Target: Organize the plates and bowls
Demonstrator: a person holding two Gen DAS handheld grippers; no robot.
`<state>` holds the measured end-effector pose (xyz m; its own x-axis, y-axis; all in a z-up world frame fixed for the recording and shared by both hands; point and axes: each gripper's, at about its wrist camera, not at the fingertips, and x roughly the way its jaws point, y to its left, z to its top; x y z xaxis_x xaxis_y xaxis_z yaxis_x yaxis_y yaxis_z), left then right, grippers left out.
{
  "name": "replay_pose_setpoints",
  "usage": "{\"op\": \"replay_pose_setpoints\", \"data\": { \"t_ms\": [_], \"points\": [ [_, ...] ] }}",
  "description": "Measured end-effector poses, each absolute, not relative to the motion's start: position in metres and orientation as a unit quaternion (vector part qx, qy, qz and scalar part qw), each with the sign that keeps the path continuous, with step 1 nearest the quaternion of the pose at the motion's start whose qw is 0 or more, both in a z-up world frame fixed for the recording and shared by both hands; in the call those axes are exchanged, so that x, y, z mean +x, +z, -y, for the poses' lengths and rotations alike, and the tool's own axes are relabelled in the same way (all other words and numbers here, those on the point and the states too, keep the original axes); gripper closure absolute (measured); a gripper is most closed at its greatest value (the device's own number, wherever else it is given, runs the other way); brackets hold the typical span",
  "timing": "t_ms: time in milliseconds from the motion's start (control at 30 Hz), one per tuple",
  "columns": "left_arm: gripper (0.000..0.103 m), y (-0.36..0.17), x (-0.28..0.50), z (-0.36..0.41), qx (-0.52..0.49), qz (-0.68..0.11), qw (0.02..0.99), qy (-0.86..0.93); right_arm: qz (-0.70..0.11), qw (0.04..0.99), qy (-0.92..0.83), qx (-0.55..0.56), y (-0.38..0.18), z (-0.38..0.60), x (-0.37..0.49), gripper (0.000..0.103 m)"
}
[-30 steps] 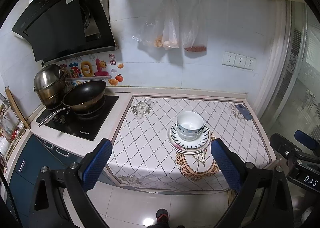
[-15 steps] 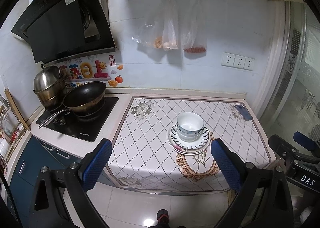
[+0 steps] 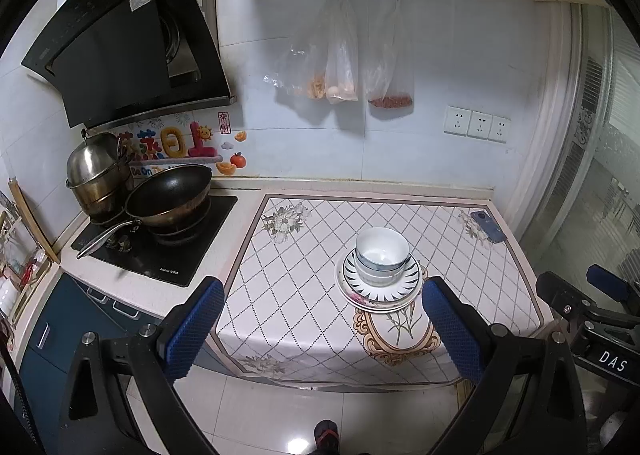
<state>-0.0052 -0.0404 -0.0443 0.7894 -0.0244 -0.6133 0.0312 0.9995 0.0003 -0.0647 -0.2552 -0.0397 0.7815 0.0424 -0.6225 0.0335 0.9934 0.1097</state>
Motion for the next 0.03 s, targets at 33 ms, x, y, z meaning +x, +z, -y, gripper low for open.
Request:
{"op": "replay_pose_setpoints", "data": {
  "t_ms": [33],
  "points": [
    [0.001,-0.0447,-0.0053,0.0397,0.005,-0.324,0.946,-0.016,-0.332,0.942,0.001,0.056,-0.0404,0.2549,-0.064,0.0]
  ]
}}
